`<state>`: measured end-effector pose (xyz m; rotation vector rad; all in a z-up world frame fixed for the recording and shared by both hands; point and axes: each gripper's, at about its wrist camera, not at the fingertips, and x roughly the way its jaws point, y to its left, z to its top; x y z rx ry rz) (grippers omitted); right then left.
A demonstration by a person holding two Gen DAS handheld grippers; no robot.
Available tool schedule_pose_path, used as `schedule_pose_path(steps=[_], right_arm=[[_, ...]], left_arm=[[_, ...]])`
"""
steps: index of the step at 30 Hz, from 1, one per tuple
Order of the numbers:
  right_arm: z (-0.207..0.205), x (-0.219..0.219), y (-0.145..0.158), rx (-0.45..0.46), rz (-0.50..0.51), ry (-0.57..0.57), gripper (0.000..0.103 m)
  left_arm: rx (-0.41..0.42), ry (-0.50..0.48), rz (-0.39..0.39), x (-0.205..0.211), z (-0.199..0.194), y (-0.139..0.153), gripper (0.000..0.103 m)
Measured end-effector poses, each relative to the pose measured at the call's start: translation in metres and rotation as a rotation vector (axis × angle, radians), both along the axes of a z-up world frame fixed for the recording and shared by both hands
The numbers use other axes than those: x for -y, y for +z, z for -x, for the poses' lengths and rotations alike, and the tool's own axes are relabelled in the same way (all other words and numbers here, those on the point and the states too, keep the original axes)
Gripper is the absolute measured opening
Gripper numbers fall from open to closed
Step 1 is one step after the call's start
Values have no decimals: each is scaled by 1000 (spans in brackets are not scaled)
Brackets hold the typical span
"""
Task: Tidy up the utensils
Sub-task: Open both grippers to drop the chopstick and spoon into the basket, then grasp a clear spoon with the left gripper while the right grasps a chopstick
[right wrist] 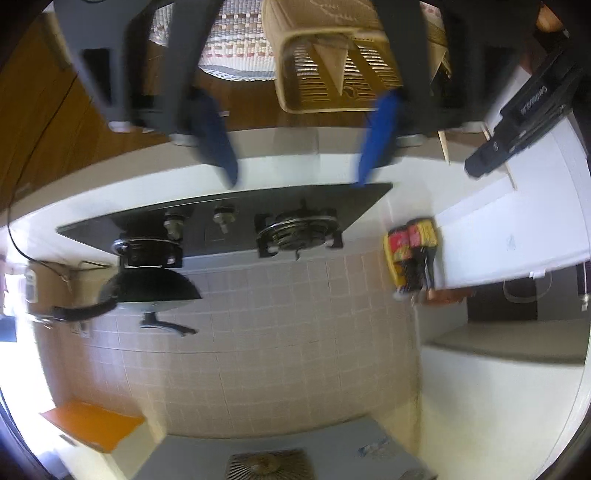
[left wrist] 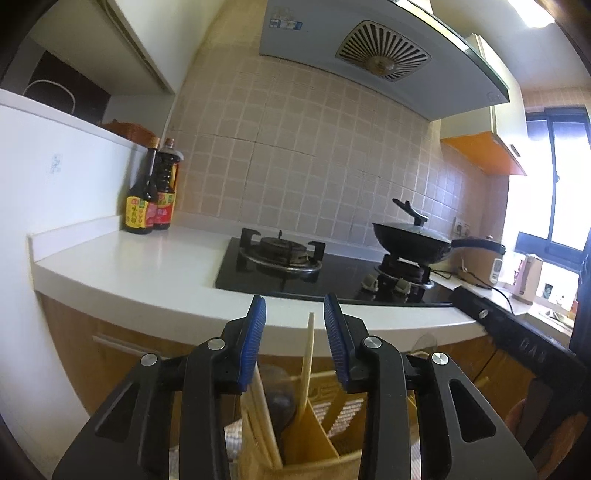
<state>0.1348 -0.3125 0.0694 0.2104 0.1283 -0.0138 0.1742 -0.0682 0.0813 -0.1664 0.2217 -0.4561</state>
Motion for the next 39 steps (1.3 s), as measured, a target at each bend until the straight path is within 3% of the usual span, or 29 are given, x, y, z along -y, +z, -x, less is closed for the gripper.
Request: schedule_pose_path(steps=[5,13,15,17,20,23,26,29,33,37,39], right_arm=[[25,18,6,-62,-102,48,66],[64,27,31,-175,-125,63,66],[70,26,34,-238,-118,71,66],[72,24,30,-334,-90,72,65],[73,22,10,-524,-60,115,65],[77,21,-25,-725,-56,158,62],[83,14,-61,-868,-38,195,59],[88,6,-91,-976,-10,215,58],[95,-11,-124,-1098,12,265,41],[100,-29,-145,-1167,56,293,34],[102,-35,-150,-1186,74,303,29]], left_arm=[[-22,-9,21,-22,20,13,36],[-110,-92,8,-46,55,45,42],[-166,-134,-4,-49,61,49,44],[-274,-209,-68,-44,65,46,52],[-420,-257,-195,-36,70,28,52],[-516,-313,-241,-37,82,5,52],[-636,-389,-299,-31,91,-24,50],[-727,-445,-394,-19,104,-58,50],[-841,-492,-491,-5,112,-95,47],[-949,-567,-556,3,122,-124,38],[-977,-568,-588,6,125,-134,28]])
